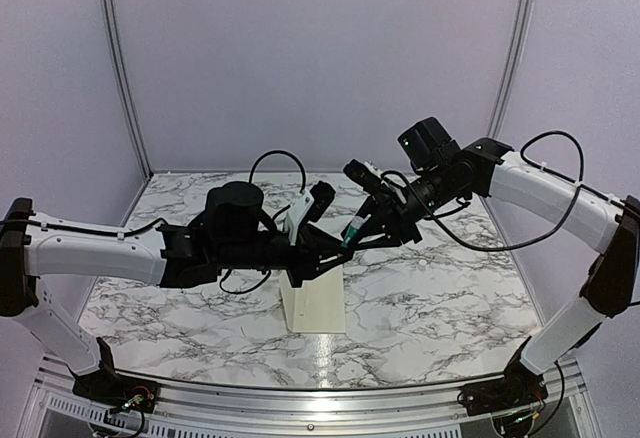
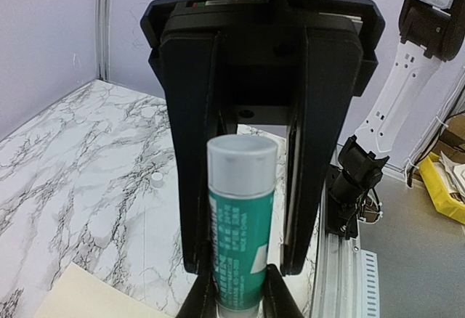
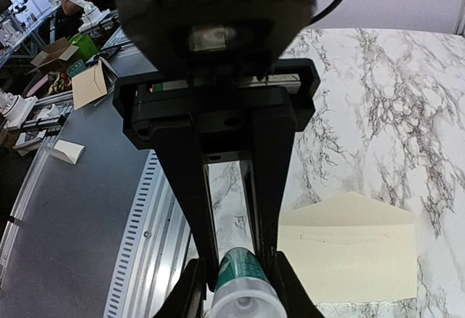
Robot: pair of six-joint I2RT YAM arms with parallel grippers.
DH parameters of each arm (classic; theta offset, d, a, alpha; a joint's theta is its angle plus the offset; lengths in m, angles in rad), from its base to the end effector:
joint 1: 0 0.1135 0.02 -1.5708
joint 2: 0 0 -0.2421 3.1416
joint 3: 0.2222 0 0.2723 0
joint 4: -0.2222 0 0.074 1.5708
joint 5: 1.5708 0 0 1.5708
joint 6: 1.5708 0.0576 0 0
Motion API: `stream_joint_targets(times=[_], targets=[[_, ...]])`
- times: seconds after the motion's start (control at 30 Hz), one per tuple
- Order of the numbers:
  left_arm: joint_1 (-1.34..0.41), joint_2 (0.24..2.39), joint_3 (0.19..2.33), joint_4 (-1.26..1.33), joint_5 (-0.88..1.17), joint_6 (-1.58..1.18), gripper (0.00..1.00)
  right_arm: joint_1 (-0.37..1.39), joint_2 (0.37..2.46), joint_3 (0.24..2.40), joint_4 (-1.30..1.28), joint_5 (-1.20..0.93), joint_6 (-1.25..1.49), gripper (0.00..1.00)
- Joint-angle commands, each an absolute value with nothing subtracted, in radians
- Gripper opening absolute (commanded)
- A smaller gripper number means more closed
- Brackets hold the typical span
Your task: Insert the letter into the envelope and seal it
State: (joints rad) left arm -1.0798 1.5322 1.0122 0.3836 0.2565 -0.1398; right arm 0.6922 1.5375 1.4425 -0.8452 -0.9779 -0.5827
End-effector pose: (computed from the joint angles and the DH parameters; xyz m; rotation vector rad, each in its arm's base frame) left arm 0.1755 -0.3592 0.2579 1.0091 1.5335 -1.1040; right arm 0.2348 0.2567 0.3042 -1.6796 1.6013 1.2555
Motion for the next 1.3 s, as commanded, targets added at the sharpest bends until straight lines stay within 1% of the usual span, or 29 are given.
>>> stream_joint_targets(times=[0.0,0.1,0.27,0.37,0.4,0.43,0.47,0.6,0.73,0.8,0.83,0.87,0.93,1.03,1.1,1.17,1.23,1.27], targets=[[-1.073,1.523,1.0,0.427,0.268,-0.145,0.13,0.701,1.536,1.447,-0.822,-1.019,-0.564,0.24],[-1.074,1.524,0.999,0.428,0.269,-0.144,0.13,0.702,1.537,1.447,-0.819,-1.022,-0.558,0.24],[-1.072,1.525,0.996,0.428,0.269,-0.141,0.13,0.701,1.541,1.447,-0.811,-1.039,-0.548,0.18],[-1.071,1.525,0.995,0.428,0.266,-0.14,0.14,0.702,1.543,1.449,-0.808,-1.052,-0.542,0.08],[-1.071,1.525,0.993,0.428,0.263,-0.14,0.15,0.701,1.545,1.45,-0.808,-1.052,-0.542,0.05],[-1.07,1.525,0.99,0.428,0.258,-0.14,0.18,0.702,1.546,1.452,-0.807,-1.049,-0.541,0.01],[-1.069,1.523,0.985,0.428,0.239,-0.14,0.23,0.701,1.546,1.451,-0.807,-1.044,-0.541,0.0],[-1.052,1.459,0.935,0.416,0.152,-0.148,0.42,0.692,1.544,1.463,-0.809,-0.987,-0.55,0.0],[-0.975,1.362,0.876,0.357,0.082,-0.153,0.59,0.656,1.537,1.482,-0.777,-0.873,-0.544,0.0],[-0.919,1.334,0.873,0.308,0.061,-0.166,0.66,0.627,1.537,1.474,-0.732,-0.852,-0.528,0.0],[-0.886,1.331,0.875,0.29,0.059,-0.174,0.67,0.613,1.538,1.467,-0.709,-0.842,-0.515,0.0],[-0.853,1.332,0.881,0.275,0.065,-0.183,0.67,0.602,1.542,1.462,-0.687,-0.831,-0.506,0.0],[-0.794,1.358,0.904,0.249,0.105,-0.201,0.63,0.595,1.549,1.448,-0.641,-0.775,-0.496,0.0],[-0.729,1.442,0.987,0.2,0.155,-0.259,0.48,0.595,1.552,1.399,-0.553,-0.696,-0.492,0.0],[-0.705,1.531,1.069,0.135,0.183,-0.282,0.39,0.597,1.557,1.367,-0.492,-0.662,-0.492,0.0],[-0.685,1.63,1.145,0.091,0.252,-0.305,0.29,0.598,1.573,1.344,-0.449,-0.639,-0.5,0.0],[-0.669,1.722,1.208,0.076,0.321,-0.338,0.22,0.602,1.599,1.331,-0.424,-0.63,-0.508,0.0],[-0.666,1.767,1.233,0.075,0.358,-0.348,0.2,0.606,1.614,1.326,-0.419,-0.623,-0.517,0.0]])
